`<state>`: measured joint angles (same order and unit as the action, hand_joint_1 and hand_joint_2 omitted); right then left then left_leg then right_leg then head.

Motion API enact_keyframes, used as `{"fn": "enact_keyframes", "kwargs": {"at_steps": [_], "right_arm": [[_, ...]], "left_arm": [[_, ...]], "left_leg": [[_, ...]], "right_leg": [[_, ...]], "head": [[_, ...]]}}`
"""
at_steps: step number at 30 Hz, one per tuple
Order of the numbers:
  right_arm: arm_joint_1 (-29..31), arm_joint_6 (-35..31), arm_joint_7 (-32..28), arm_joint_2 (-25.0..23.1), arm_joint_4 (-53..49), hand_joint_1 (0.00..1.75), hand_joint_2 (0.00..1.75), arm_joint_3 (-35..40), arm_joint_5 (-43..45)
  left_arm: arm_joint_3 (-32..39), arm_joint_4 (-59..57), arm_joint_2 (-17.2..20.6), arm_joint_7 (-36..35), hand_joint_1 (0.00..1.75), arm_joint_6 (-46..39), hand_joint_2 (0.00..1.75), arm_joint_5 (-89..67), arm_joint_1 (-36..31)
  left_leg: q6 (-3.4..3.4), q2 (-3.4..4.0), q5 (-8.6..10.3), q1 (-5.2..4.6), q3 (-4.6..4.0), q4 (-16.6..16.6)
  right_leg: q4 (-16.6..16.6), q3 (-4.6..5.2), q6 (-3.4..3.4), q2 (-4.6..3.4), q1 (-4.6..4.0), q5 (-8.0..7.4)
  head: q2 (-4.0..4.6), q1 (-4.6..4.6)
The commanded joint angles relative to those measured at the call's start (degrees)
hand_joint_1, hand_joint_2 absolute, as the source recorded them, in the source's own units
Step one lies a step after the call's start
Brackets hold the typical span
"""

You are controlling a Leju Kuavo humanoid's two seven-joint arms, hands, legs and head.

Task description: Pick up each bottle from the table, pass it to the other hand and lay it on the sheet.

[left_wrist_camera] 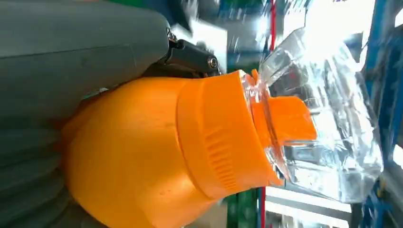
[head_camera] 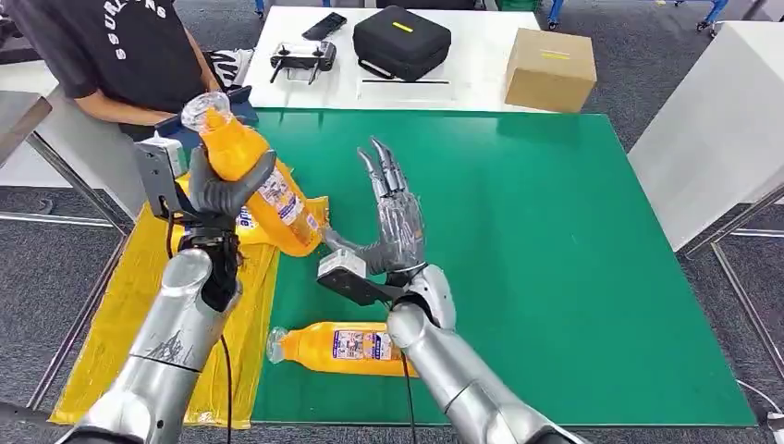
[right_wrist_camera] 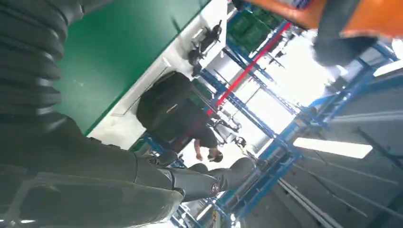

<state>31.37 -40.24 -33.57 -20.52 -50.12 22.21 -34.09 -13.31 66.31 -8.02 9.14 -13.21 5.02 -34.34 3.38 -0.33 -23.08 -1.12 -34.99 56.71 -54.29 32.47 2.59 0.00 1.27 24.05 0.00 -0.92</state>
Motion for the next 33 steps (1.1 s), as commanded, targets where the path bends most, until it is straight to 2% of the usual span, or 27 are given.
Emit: {"fn": "enact_keyframes", "kwargs": {"at_steps": [1, 6, 7, 13, 15, 21, 26, 33], "right_arm": [[-2.54, 0.24, -5.61, 0.52, -6.19, 0.0, 1.75, -4.06, 7.09], [-7.03, 0.24, -6.43, 0.74, -17.17, 0.0, 1.75, -4.97, 5.18], [-8.69, 0.24, -6.43, 2.49, -21.02, 0.0, 1.75, -4.1, 6.18], [-13.22, 0.24, -6.43, 6.55, -28.44, 0.0, 1.75, -2.81, 6.36], [-15.29, 0.24, -6.43, 8.68, -29.55, 0.0, 1.75, -1.5, 9.48], [-18.03, 0.24, -4.17, 12.45, -35.81, 0.0, 1.75, -1.26, 12.63], [-19.84, 0.24, -5.45, 14.12, -35.66, 0.0, 1.75, -0.66, 14.61], [-18.25, 0.24, -6.35, 15.3, -33.23, 0.0, 1.75, 1.56, 17.1]], "left_arm": [[2.63, -7.76, 4.38, 2.53, 1.75, -11.57, 1.75, -10.4, -5.35], [3.23, -13.28, 6.26, 4.47, 1.75, -21.89, 1.75, -23.06, -8.08], [3.96, -15.73, 6.86, 5.17, 1.75, -25.44, 1.75, -27.96, -9.22], [12.18, -16.37, 5.81, 5.01, 1.75, -26.79, 1.75, -50.41, -8.51], [18.09, -15.32, 4.4, 6.42, 1.75, -26.79, 1.75, -62.4, -7.32], [22.53, -18.69, 2.7, 6.84, 1.75, -26.79, 1.75, -79.82, -9.49], [20.42, -16.44, 3.07, 6.01, 1.75, -26.79, 1.75, -86.18, -6.75], [13.91, -16.9, 5.78, 2.74, 1.75, -26.79, 1.75, -89.84, -4.4]], "left_leg": [[-0.29, 0.0, -0.12, 0.1, 0.26, 0.05], [-0.21, -0.07, -0.06, 0.08, 0.11, 0.04], [-0.3, -0.05, -0.12, 0.11, 0.2, 0.08], [-0.21, -0.1, -0.06, 0.08, 0.17, 0.0], [-0.19, -0.09, -0.05, 0.07, 0.2, -0.03], [-0.22, -0.1, -0.07, 0.08, 0.16, 0.03], [-0.26, -0.12, -0.1, 0.08, 0.3, -0.02], [-0.15, 0.02, -0.04, 0.02, 0.16, -0.04]], "right_leg": [[-0.02, -0.29, -0.19, 0.02, -0.09, 0.12], [-0.02, -0.16, -0.14, 0.08, -0.06, 0.08], [-0.06, -0.25, -0.19, 0.08, -0.09, 0.14], [0.06, -0.24, -0.13, 0.11, -0.07, 0.07], [0.1, -0.26, -0.12, 0.09, -0.05, 0.07], [0.05, -0.23, -0.14, 0.12, -0.06, 0.09], [0.12, -0.36, -0.17, 0.14, -0.07, 0.12], [0.09, -0.17, -0.09, -0.01, -0.02, 0.03]], "head": [[0.0, 0.02], [0.0, 0.0], [0.0, 0.0], [0.0, 0.02], [0.0, -0.02], [0.0, 0.0], [0.0, 0.0], [0.0, 0.0]]}}
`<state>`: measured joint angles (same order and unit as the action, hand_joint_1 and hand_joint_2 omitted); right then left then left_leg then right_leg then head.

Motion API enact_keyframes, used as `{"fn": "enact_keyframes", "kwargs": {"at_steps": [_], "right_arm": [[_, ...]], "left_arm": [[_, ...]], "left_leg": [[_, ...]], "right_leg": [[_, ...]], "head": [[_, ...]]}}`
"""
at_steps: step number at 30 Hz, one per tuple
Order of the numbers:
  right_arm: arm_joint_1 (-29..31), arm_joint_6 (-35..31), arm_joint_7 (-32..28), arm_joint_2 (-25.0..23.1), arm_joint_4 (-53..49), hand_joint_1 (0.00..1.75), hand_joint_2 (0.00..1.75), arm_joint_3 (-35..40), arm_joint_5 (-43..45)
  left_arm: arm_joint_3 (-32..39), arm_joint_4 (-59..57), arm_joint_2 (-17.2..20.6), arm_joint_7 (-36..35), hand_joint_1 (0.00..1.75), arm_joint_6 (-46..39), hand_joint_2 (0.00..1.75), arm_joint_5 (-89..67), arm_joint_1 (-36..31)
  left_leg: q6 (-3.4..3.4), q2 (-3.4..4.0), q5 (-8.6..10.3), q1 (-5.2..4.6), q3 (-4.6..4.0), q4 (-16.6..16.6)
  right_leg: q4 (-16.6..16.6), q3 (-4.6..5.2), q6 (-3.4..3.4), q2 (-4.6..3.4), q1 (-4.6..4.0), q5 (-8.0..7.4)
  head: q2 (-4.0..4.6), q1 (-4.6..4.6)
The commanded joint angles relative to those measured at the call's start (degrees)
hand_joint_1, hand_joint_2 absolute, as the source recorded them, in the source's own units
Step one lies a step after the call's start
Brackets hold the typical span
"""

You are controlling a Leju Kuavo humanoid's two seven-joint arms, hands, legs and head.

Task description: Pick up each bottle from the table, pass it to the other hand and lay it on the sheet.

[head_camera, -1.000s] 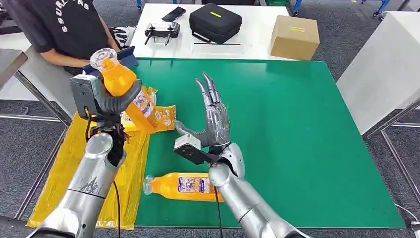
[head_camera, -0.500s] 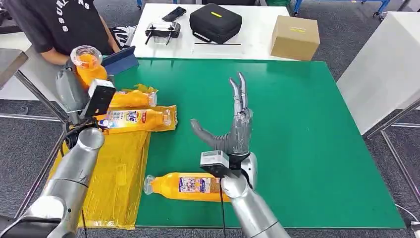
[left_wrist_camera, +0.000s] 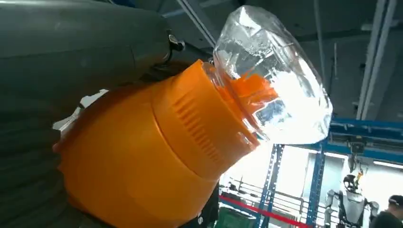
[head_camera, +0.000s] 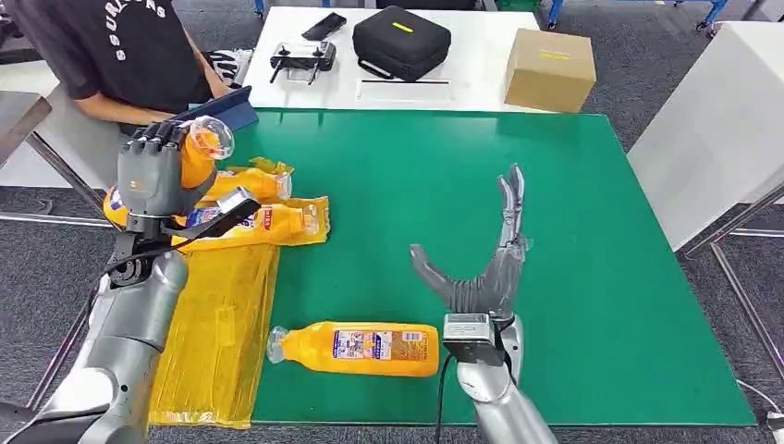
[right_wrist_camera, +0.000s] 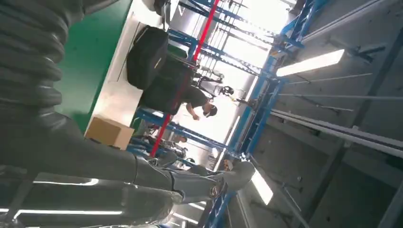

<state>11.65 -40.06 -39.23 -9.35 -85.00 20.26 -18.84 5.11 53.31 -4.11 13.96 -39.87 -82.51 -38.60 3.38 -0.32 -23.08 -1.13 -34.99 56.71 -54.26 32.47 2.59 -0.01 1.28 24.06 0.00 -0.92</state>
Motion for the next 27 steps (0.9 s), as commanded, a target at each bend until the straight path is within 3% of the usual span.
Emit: {"fn": "enact_keyframes", "kwargs": {"at_steps": [1, 15, 16, 26, 27], "right_arm": [[1.62, 0.06, -0.75, 4.23, 1.81, 0.0, 1.75, 3.66, 1.97], [2.6, 0.06, -0.18, 5.51, 3.86, 0.0, 1.75, 6.48, 3.68], [2.51, 0.17, -0.77, 4.22, 4.53, 0.0, 1.75, 5.26, 3.15], [2.87, 0.06, 0.04, 5.72, 3.97, 0.0, 1.75, 6.63, 4.14], [2.4, 0.06, 0.17, 5.65, 3.62, 0.0, 1.75, 6.41, 3.75]], "left_arm": [[-5.51, -4.8, 2.14, -2.51, 1.75, -0.13, 1.75, -2.15, -0.2], [-15.25, -15.36, 3.55, -5.18, 1.75, -0.13, 1.75, -3.4, -0.82], [-22.15, -16.72, 5.36, -8.09, 1.75, -0.13, 1.75, 0.96, -1.7], [-23.86, -22.68, 4.3, -8.74, 1.75, -0.13, 1.75, -1.32, -2.46], [-24.83, -25.13, 2.7, -11.11, 1.75, 0.07, 1.75, -2.52, -3.25]], "left_leg": [[-0.25, 0.03, -0.09, 0.07, 0.29, -0.03], [-0.17, 0.02, -0.05, 0.04, 0.19, -0.04], [-0.26, 0.02, -0.1, 0.08, 0.31, -0.04], [-0.24, 0.03, -0.11, 0.07, 0.27, 0.0], [-0.22, 0.04, -0.1, 0.08, 0.22, 0.01]], "right_leg": [[0.07, -0.31, -0.15, 0.0, -0.06, 0.08], [0.05, -0.21, -0.11, -0.02, -0.03, 0.04], [0.07, -0.34, -0.17, -0.01, -0.07, 0.08], [0.03, -0.29, -0.16, -0.04, -0.06, 0.07], [0.03, -0.24, -0.15, -0.04, -0.07, 0.06]], "head": [[0.0, 0.0], [0.0, 0.0], [0.0, 0.02], [0.0, 0.02], [0.0, 0.0]]}}
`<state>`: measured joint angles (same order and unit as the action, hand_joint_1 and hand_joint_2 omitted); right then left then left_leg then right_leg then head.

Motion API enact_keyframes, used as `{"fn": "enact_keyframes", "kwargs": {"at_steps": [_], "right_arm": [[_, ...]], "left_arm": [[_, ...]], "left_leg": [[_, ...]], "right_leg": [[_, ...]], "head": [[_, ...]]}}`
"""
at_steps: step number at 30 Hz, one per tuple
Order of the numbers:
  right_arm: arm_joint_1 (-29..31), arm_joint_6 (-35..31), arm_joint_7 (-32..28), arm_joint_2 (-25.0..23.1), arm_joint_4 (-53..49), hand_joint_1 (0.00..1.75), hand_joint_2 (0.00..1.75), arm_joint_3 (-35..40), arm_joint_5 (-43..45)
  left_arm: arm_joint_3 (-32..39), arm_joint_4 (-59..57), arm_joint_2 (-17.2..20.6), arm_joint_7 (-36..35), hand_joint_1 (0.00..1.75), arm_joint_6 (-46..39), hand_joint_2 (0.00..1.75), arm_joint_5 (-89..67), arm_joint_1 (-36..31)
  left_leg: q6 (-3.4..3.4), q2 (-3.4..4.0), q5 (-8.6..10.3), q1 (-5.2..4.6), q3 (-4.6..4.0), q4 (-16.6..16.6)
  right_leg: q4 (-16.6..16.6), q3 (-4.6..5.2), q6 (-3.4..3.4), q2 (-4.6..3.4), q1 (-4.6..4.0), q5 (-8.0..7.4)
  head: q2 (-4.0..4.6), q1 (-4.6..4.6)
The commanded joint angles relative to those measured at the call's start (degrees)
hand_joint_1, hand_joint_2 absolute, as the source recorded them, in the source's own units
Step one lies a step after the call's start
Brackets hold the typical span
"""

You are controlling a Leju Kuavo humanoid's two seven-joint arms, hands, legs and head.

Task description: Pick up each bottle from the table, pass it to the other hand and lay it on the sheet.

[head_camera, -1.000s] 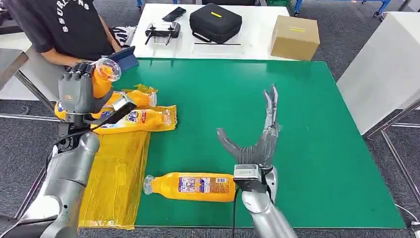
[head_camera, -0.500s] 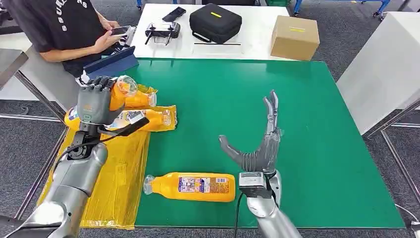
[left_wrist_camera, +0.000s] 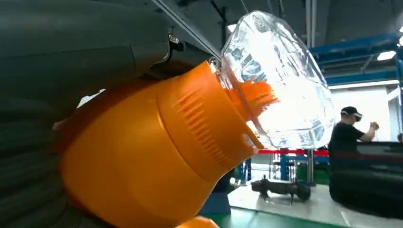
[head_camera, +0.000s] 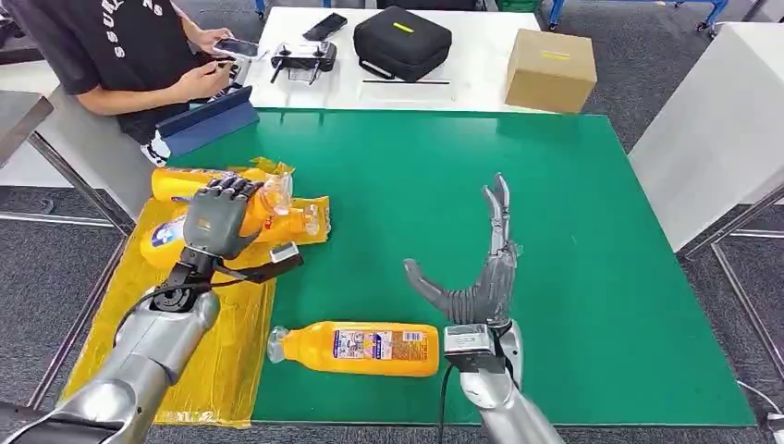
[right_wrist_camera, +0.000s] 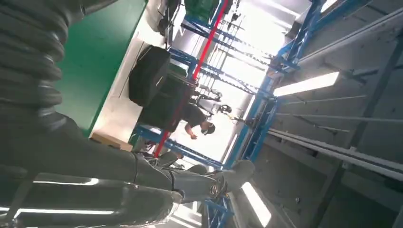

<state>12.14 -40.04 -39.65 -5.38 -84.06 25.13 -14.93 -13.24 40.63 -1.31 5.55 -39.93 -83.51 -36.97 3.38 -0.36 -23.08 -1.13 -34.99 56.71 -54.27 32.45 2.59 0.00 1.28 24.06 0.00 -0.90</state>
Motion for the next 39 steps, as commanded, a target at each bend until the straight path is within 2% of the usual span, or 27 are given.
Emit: {"fn": "enact_keyframes", "kwargs": {"at_steps": [1, 5, 9, 12, 18, 29, 32, 37, 38, 39], "right_arm": [[1.8, 0.04, 0.76, 1.74, 2.53, 0.0, 1.75, 1.58, -0.2], [0.63, 0.04, 1.07, 2.44, 2.18, 0.0, 1.75, 1.9, -0.4], [0.39, 0.04, 1.06, 2.41, 2.08, 0.0, 1.75, 1.96, -0.55], [-0.03, 0.04, 1.56, 2.34, 1.99, 0.0, 1.75, 1.98, -1.35], [-0.58, 0.04, 1.86, 2.59, 1.63, 0.0, 1.75, 1.86, -1.67], [-0.77, 0.04, 1.82, 2.66, 1.53, 0.0, 1.75, 1.83, -1.71], [-1.06, 0.04, 1.96, 2.62, 1.38, 0.0, 1.75, 1.78, -1.83], [-1.09, 0.04, 1.93, 2.62, 1.77, 0.0, 1.75, 2.18, -1.65], [-1.01, 0.04, 1.95, 2.63, 1.9, 0.0, 1.75, 2.29, -1.65], [-0.91, 0.04, 1.99, 2.67, 1.97, 0.0, 1.75, 2.41, -1.59]], "left_arm": [[-6.04, -13.6, 0.53, -1.23, 1.75, -0.07, 1.75, -0.35, -5.2], [-5.7, -19.35, 0.35, -1.92, 1.75, -0.07, 1.75, 1.12, -7.28], [-5.61, -20.02, 0.51, -1.7, 1.75, 0.03, 1.75, 1.58, -7.84], [-5.27, -21.32, 0.72, -4.28, 1.75, 1.63, 1.75, 1.81, -8.98], [-5.08, -22.35, 1.35, -7.21, 1.75, 3.73, 1.75, 1.67, -9.91], [-5.06, -22.34, 1.54, -7.17, 1.75, 3.7, 1.75, 1.71, -9.9], [-4.6, -22.86, 2.11, -9.98, 1.75, 4.83, 1.75, 1.7, -10.05], [-2.65, -22.77, 2.45, -8.51, 1.75, 4.94, 1.75, 4.24, -9.6], [-1.49, -22.72, 2.17, -6.99, 1.59, 5.63, 1.75, 6.0, -9.53], [-1.08, -22.69, 2.06, -6.28, 0.23, 5.97, 1.75, 6.68, -9.52]], "left_leg": [[-0.29, 0.07, -0.14, 0.1, 0.31, 0.03], [-0.17, -0.01, -0.06, 0.07, 0.16, 0.0], [-0.3, 0.01, -0.14, 0.11, 0.31, 0.04], [-0.28, 0.06, -0.13, 0.11, 0.28, 0.03], [-0.22, 0.05, -0.09, 0.1, 0.18, 0.03], [-0.15, 0.03, -0.04, 0.07, 0.1, 0.0], [-0.3, 0.1, -0.17, 0.12, 0.3, 0.06], [-0.18, 0.1, -0.07, 0.08, 0.15, 0.0], [-0.31, 0.15, -0.17, 0.12, 0.32, 0.04], [-0.24, 0.1, -0.11, 0.08, 0.22, 0.01]], "right_leg": [[0.02, -0.33, -0.18, -0.04, -0.09, 0.1], [0.05, -0.18, -0.11, 0.02, -0.07, 0.04], [0.02, -0.34, -0.2, 0.02, -0.1, 0.13], [0.03, -0.3, -0.18, -0.02, -0.1, 0.1], [0.02, -0.19, -0.14, -0.02, -0.1, 0.06], [0.04, -0.11, -0.1, -0.01, -0.07, 0.02], [0.0, -0.31, -0.19, -0.07, -0.11, 0.12], [0.03, -0.14, -0.12, -0.08, -0.07, 0.03], [0.01, -0.31, -0.2, -0.12, -0.11, 0.11], [0.02, -0.22, -0.15, -0.07, -0.08, 0.07]], "head": [[0.0, -0.02], [0.0, -0.02], [0.0, -0.02], [0.0, 0.0], [0.0, -0.02], [0.0, 0.0], [0.0, 0.0], [0.0, -0.02], [0.0, -0.02], [0.0, 0.0]]}}
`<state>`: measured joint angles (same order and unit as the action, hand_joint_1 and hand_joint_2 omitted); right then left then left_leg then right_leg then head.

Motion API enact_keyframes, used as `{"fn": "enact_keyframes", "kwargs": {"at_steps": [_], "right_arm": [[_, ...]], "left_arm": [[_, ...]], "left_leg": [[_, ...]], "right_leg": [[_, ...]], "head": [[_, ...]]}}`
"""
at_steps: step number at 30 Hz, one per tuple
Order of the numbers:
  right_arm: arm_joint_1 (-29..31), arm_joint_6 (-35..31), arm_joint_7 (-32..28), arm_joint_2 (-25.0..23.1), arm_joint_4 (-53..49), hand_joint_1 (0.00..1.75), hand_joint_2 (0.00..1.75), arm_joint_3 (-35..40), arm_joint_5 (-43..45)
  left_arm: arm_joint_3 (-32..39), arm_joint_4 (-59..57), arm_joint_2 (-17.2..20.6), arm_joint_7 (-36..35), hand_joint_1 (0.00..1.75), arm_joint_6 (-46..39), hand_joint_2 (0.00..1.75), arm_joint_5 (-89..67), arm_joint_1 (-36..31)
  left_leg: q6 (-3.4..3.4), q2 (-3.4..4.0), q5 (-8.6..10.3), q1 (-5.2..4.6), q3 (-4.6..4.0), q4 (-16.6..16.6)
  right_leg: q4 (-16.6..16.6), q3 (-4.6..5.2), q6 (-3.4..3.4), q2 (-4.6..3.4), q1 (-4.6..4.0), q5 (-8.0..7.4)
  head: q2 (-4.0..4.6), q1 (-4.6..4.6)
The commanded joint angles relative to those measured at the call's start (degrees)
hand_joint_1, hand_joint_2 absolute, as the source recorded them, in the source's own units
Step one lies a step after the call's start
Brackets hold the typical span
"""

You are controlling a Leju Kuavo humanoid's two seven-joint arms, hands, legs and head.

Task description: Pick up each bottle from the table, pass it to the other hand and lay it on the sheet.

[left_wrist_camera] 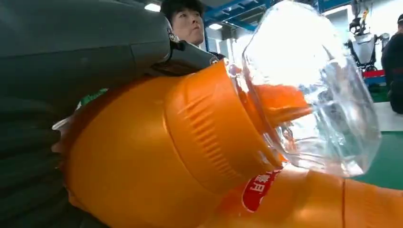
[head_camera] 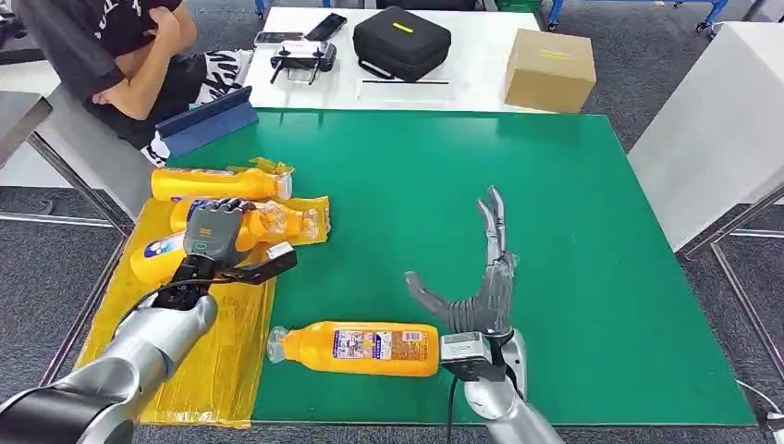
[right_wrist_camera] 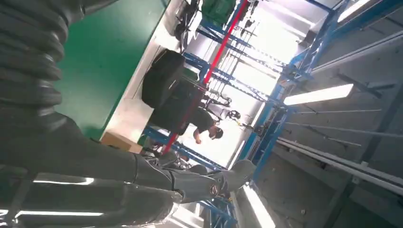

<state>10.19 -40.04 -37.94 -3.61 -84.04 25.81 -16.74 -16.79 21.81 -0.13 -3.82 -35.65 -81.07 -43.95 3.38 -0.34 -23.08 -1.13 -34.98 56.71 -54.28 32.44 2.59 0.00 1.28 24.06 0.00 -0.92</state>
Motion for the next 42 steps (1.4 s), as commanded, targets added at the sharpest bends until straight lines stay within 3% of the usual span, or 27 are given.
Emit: {"fn": "enact_keyframes", "kwargs": {"at_steps": [1, 4, 6, 9, 24, 26, 31, 42], "right_arm": [[1.47, 0.04, 0.49, 1.11, 2.2, 0.0, 1.75, 2.16, 0.25], [3.31, 1.53, 4.96, 2.81, 3.84, 0.0, 1.75, 4.19, -1.75], [4.0, 4.95, 12.71, 4.95, 4.99, 0.0, 1.75, 5.55, -7.18], [3.86, 7.18, 16.08, 5.91, 5.58, 0.0, 1.75, 4.89, -10.14], [2.09, 13.33, 20.47, 3.94, 0.9, 0.0, 1.75, 0.9, -13.17], [1.95, 14.68, 21.05, 3.85, 0.44, 0.0, 1.75, 0.25, -13.29], [2.06, 16.63, 23.33, 3.7, -1.25, 0.0, 1.75, -0.57, -14.92], [1.27, 19.67, 25.14, 4.11, -3.69, 0.0, 1.75, -1.38, -16.61]], "left_arm": [[3.07, -3.85, 0.52, 4.36, 0.0, 2.7, 1.75, 5.38, -2.7], [4.22, -3.61, 0.13, 6.38, 0.0, 4.39, 1.75, 7.53, -2.78], [6.15, -3.22, -0.29, 8.35, 0.0, 6.74, 1.75, 11.05, -2.69], [9.32, -2.72, -1.04, 12.07, 0.0, 10.62, 1.75, 16.52, -3.01], [14.92, 2.97, -0.43, 16.64, 0.0, 27.16, 1.75, 32.56, -3.38], [18.05, 5.91, -0.31, 20.67, 0.0, 34.46, 1.75, 41.21, -1.93], [17.08, 14.9, 0.55, 20.6, 0.0, 41.08, 1.75, 49.62, 1.87], [12.68, 24.91, 1.04, 17.55, 0.0, 40.15, 1.75, 57.93, 6.84]], "left_leg": [[-0.31, 0.11, -0.16, 0.11, 0.29, 0.04], [-0.25, 0.07, -0.12, 0.1, 0.21, 0.05], [-0.16, 0.05, -0.06, 0.08, 0.12, 0.01], [-0.26, 0.03, -0.11, 0.11, 0.27, 0.05], [-0.35, 0.04, -0.15, 0.09, 0.32, 0.09], [-0.31, 0.06, -0.14, 0.09, 0.34, 0.06], [-0.29, 0.14, -0.14, 0.07, 0.35, 0.04], [-0.27, 0.04, -0.1, 0.06, 0.29, 0.03]], "right_leg": [[0.01, -0.29, -0.2, -0.08, -0.1, 0.11], [0.01, -0.22, -0.16, -0.05, -0.09, 0.08], [0.05, -0.14, -0.1, -0.03, -0.07, 0.02], [0.05, -0.31, -0.15, 0.0, -0.09, 0.07], [-0.06, -0.28, -0.23, -0.03, -0.09, 0.13], [-0.03, -0.31, -0.2, -0.05, -0.09, 0.1], [-0.03, -0.3, -0.18, -0.13, -0.07, 0.08], [-0.04, -0.27, -0.17, -0.03, -0.06, 0.09]], "head": [[0.0, 0.0], [0.0, 0.02], [0.0, 0.02], [0.0, 0.0], [0.0, 0.02], [0.0, 0.02], [0.0, 0.02], [0.0, 0.02]]}}
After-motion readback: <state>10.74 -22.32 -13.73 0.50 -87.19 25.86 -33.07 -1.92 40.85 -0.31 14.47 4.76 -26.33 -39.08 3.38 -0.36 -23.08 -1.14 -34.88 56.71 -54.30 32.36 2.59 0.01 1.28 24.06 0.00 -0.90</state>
